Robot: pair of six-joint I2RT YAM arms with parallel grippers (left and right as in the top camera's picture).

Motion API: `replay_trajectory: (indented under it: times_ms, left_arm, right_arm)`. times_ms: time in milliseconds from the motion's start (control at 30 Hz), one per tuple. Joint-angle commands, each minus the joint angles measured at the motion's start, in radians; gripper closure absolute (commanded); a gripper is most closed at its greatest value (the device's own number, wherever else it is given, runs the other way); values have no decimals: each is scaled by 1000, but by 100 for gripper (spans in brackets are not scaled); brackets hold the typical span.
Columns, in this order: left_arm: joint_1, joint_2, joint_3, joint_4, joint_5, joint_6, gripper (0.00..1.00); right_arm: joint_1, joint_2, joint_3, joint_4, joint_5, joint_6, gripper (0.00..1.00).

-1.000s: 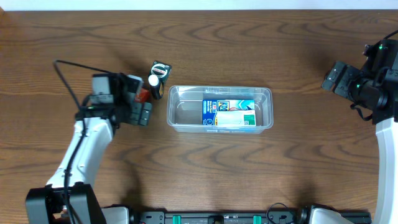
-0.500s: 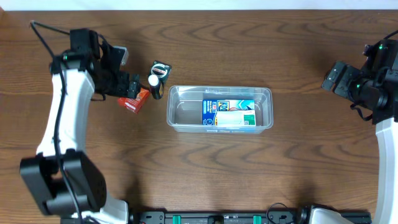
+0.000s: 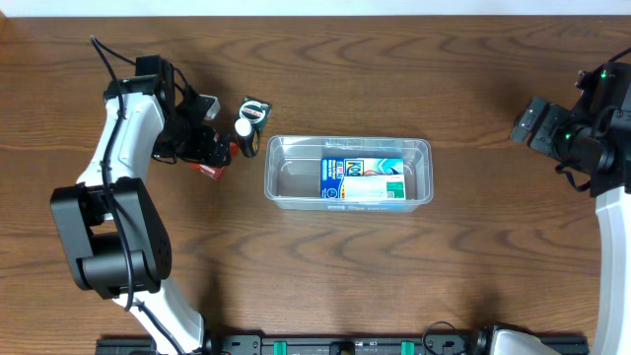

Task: Pack container
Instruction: 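Grasp the red Panadol box with the left gripper and lift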

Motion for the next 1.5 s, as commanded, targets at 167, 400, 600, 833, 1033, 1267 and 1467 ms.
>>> replay_trajectory:
  times_ms: [167, 400, 600, 833, 1033, 1267, 1467]
  left_arm:
    - [11, 71, 8, 53, -33, 95, 2]
    - [11, 119, 8, 89, -51, 120, 2]
    - [11, 144, 8, 117, -55, 120, 2]
    - [11, 151, 8, 130, -54, 120, 2]
    - [11, 152, 7, 133, -54, 120, 2]
    - [10, 156, -10, 138, -39, 119, 0]
    - [10, 161, -23, 144, -39, 117, 4]
  right_arm:
    - [-8, 5, 8, -2, 6, 2, 1]
    - [-8, 5, 8, -2, 6, 2, 1]
    - [-8, 5, 8, -2, 7, 2, 1]
    - [-8, 5, 8, -2, 6, 2, 1]
    - [-8, 5, 8, -2, 6, 2, 1]
    - [-8, 5, 8, -2, 6, 2, 1]
    - [-8, 5, 8, -2, 6, 2, 1]
